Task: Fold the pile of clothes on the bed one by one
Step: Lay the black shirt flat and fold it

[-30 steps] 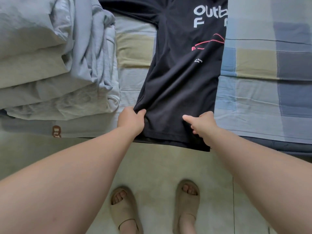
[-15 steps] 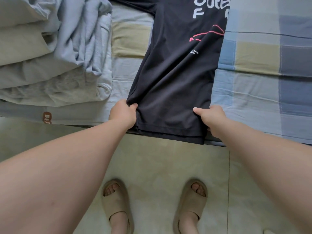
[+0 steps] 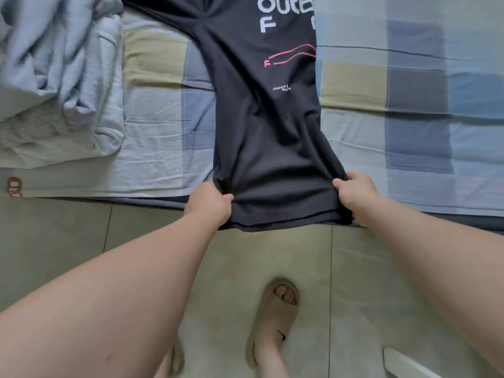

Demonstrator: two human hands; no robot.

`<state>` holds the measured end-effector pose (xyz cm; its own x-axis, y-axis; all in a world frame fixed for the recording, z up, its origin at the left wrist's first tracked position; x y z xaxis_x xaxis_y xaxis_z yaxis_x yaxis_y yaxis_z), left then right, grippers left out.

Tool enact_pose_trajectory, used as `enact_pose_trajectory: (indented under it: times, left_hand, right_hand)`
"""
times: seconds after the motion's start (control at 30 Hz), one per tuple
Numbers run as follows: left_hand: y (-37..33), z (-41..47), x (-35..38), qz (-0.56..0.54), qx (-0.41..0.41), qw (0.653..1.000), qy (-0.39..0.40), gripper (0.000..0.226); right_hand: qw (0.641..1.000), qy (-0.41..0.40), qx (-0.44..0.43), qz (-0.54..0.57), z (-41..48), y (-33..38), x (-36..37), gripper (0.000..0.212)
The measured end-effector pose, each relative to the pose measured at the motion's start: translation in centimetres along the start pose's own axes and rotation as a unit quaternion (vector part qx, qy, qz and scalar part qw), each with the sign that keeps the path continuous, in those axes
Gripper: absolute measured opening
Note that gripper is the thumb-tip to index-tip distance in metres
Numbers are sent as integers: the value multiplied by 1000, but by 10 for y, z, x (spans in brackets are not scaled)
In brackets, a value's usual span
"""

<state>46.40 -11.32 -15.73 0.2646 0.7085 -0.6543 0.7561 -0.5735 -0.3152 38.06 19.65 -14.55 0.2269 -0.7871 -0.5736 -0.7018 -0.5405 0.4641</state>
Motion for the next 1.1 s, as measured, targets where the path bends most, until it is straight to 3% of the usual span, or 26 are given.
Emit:
enact_pose_trajectory:
  times: [0.1,0.2,0.3,0.43,0.5,0.57,0.67,0.77,0.93,1.1]
  left_hand:
    - [-4,4,-3,-82,-33,995,-34,52]
    - [-4,11,-11,-112,-39,991,-66,36]
    - [3,14,-11,-30,-50,997,-46,28]
    - [-3,6,-19,131,-62,989,17,23]
    - [-15,2,-34,252,-51,965,56,24]
    - [-34,0,-55,310,-35,949,49,26]
    - [-82,10,-83,261,48,964,-27,31]
    - [-128,33,-98,274,188,940,-79,35]
    - [-176,104,-102,331,340,878,-69,58]
    - [-193,186,-112,357,377,855,-10,66]
  right_hand:
    - [998,15,36,41,5,-5,6,18]
    - [1000,-5,9,14,10,-4,5,20]
    - [997,-19,25,-76,10,-14,0,22]
    - [990,35,65,-119,12,-4,-2,19]
    - [981,49,38,-184,12,21,-11,23]
    - [975,37,-21,-219,10,54,-23,42]
    - [969,44,-107,-218,14,102,-26,56]
    - [951,58,-165,-256,23,145,-14,60]
    - [881,30,-287,-374,50,210,30,66]
    - [812,42,-373,-448,81,234,92,70]
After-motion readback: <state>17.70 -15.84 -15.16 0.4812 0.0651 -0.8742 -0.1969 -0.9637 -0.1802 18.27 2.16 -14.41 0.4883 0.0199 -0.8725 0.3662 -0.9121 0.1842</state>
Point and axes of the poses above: each hand's wrist, its own z-axis towards the middle knuckle, its own x-axis out of the palm, y = z × x, the point moved 6 cm from there along z, towards the middle knuckle, and after that the axes turned 1 degree about x, right-handed, at the moved point
